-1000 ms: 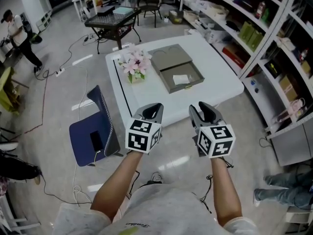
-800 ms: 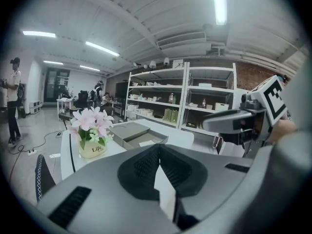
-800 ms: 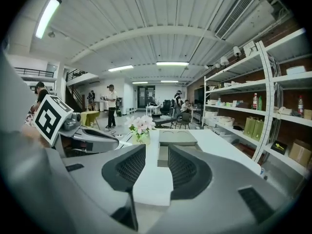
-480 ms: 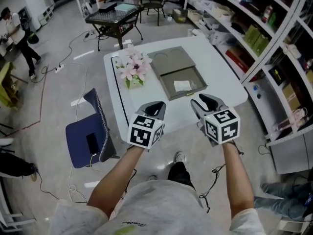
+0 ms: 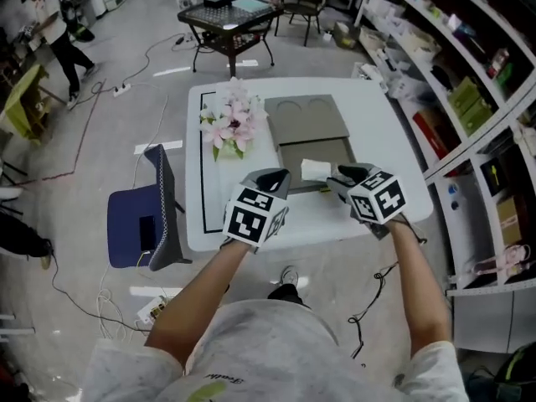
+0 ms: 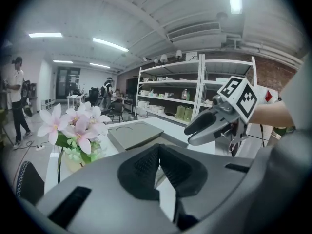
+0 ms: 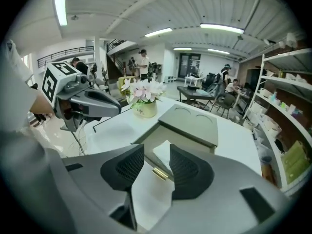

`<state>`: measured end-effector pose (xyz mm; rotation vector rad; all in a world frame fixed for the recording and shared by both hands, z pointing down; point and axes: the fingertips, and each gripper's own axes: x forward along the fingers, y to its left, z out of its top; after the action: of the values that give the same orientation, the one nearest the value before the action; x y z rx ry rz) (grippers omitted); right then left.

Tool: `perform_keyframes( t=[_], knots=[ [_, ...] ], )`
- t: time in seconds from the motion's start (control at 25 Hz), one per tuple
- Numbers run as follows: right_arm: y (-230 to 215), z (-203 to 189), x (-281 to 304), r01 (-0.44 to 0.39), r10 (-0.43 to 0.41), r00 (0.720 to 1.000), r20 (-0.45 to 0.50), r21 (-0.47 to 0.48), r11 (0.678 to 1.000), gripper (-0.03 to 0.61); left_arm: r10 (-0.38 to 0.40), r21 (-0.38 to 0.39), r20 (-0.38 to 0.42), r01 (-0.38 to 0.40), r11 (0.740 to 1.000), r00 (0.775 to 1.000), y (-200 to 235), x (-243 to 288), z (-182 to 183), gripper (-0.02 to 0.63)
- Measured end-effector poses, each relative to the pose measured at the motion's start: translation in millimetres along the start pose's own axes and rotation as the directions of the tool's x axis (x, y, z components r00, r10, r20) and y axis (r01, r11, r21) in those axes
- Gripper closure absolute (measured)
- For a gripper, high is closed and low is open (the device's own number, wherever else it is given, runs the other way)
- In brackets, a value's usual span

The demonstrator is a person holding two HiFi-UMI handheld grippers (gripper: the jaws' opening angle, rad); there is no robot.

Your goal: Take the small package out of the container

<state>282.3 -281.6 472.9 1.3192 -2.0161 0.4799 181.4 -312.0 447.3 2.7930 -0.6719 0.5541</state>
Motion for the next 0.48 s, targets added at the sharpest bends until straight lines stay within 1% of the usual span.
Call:
perform_keyframes(
  t=[0.12,0.2,0.28,0.4,0.48],
  knots=[
    [-16,-7,19,-0.096,0.09,0.993,-0.08,-0.072,0.993,0.408,0.039,-0.014,-0.007,-0.039,0.999,0.999,1,18,5,0.609],
    [-19,-13,33,-0.18,0.163,0.976,-0.147,-0.114,0.977,0.407,0.069,-0.028,-0.011,-0.069,0.997,0.998,4,25,7,0.609],
    [-21,-17,45,-0.259,0.224,0.951,-0.215,-0.148,0.955,0.405,0.1,-0.042,-0.015,-0.101,0.994,0.995,9,29,8,0.609],
    [-26,-23,62,-0.348,0.283,0.91,-0.303,-0.19,0.918,0.405,0.15,-0.05,-0.024,-0.151,0.987,0.988,17,31,9,0.609],
    [-27,-28,73,-0.414,0.323,0.875,-0.361,-0.211,0.886,0.405,0.189,-0.06,-0.028,-0.19,0.98,0.982,27,31,7,0.609]
  ],
)
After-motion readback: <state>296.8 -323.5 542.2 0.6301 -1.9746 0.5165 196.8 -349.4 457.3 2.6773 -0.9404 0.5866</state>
